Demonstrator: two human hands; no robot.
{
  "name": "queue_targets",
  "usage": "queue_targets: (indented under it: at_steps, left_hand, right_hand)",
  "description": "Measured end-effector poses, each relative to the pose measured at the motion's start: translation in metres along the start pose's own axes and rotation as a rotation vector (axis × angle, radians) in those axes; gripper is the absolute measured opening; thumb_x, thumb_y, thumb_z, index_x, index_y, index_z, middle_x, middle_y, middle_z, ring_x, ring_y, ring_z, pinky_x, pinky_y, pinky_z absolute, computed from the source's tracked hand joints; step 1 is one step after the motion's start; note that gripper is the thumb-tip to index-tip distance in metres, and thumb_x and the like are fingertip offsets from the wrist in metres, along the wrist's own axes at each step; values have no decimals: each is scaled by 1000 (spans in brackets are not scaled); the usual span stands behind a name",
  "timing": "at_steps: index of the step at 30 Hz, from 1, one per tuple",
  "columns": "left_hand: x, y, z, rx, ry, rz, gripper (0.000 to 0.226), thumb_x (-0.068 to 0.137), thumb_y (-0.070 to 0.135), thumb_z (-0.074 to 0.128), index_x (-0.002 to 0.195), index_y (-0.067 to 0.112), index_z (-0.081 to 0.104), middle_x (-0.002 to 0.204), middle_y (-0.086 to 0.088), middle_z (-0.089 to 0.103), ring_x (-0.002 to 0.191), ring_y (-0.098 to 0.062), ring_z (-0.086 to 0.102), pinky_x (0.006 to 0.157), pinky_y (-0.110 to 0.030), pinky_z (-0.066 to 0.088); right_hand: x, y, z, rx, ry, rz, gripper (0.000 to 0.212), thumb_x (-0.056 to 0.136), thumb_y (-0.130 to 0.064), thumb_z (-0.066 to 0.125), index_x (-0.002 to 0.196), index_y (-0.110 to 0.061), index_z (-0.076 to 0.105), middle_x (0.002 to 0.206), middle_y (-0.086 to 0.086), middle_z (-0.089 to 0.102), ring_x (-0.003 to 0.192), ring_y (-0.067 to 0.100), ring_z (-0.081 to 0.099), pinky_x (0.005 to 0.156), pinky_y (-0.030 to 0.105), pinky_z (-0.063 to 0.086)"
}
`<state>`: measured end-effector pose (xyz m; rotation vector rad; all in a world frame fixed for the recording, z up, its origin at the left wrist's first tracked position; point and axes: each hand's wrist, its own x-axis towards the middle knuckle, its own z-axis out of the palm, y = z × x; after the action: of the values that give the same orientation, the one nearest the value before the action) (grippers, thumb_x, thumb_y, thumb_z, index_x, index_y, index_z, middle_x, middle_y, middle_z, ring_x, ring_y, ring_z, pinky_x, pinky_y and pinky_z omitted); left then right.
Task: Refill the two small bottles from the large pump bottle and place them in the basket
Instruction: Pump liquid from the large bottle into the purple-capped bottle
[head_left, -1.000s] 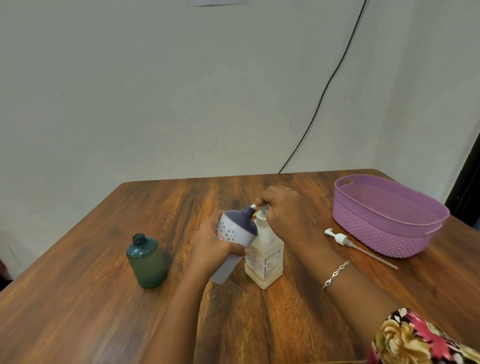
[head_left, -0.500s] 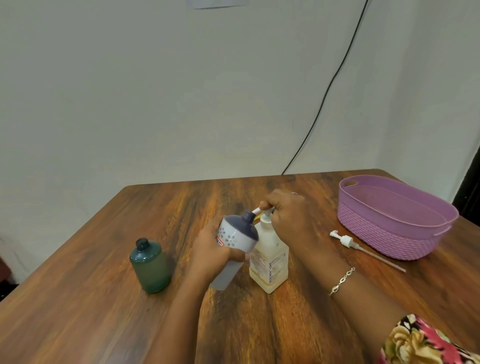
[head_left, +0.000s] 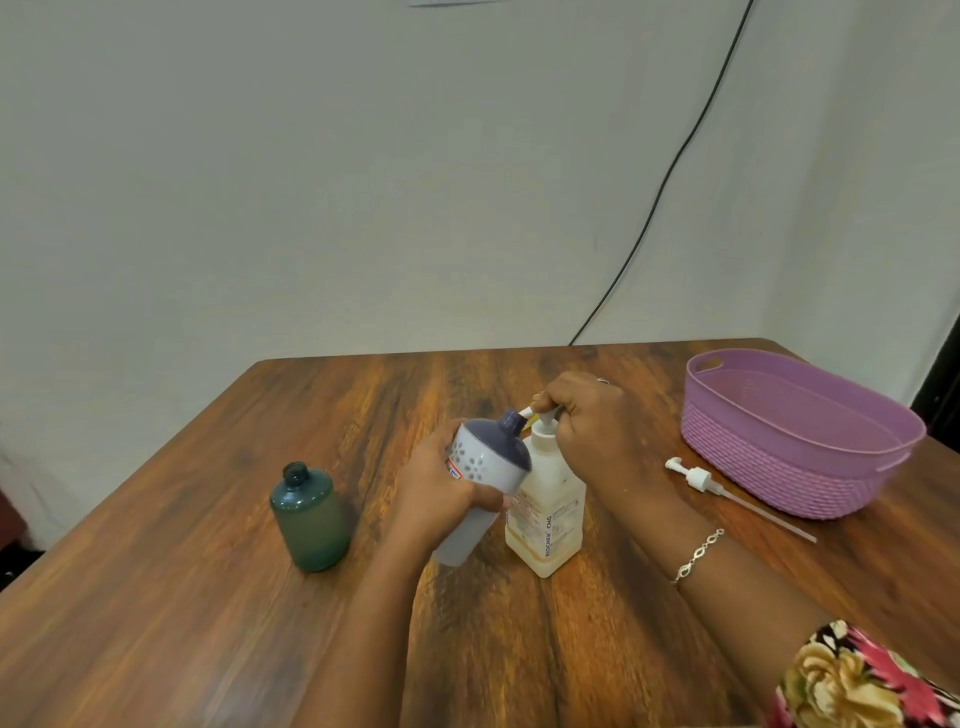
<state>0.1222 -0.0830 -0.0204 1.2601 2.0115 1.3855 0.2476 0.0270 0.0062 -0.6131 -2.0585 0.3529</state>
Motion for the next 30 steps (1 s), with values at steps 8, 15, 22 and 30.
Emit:
queue_targets:
  at_steps: [8, 15, 22, 30]
  left_hand:
    - [2, 4, -2, 8, -17, 16, 59, 63, 11, 80, 106, 32, 47, 96, 9, 53, 86, -9, 52, 64, -26, 42]
    - [2, 6, -1, 9, -30, 5, 57, 62, 12, 80, 97, 39, 44, 93, 14, 50, 83, -6, 50, 61, -23, 40]
    - [4, 5, -1, 32, -27, 9, 60, 63, 13, 80, 110, 29, 47, 102, 5, 53, 87, -10, 50, 65, -25, 42]
    - [2, 9, -1, -1, -31, -13, 61, 63, 11, 80, 113, 25, 49, 105, 2, 53, 86, -9, 49, 61, -25, 38]
  right_hand:
    - [2, 1, -1, -25, 52, -51, 17, 75, 12, 54, 72, 2, 68, 71, 14, 65, 66, 16, 52, 61, 19, 41]
    - [-4, 4, 3, 7, 60, -65, 20, 76, 12, 51, 75, 4, 69, 73, 15, 67, 70, 27, 60, 63, 30, 48]
    - [-2, 2, 2, 7, 112, -89, 23, 75, 2, 46, 73, 3, 69, 71, 15, 67, 67, 26, 60, 60, 31, 49]
    - [-1, 3, -2, 90, 71, -51, 25, 77, 1, 46, 80, 4, 71, 78, 14, 69, 73, 18, 58, 69, 24, 45]
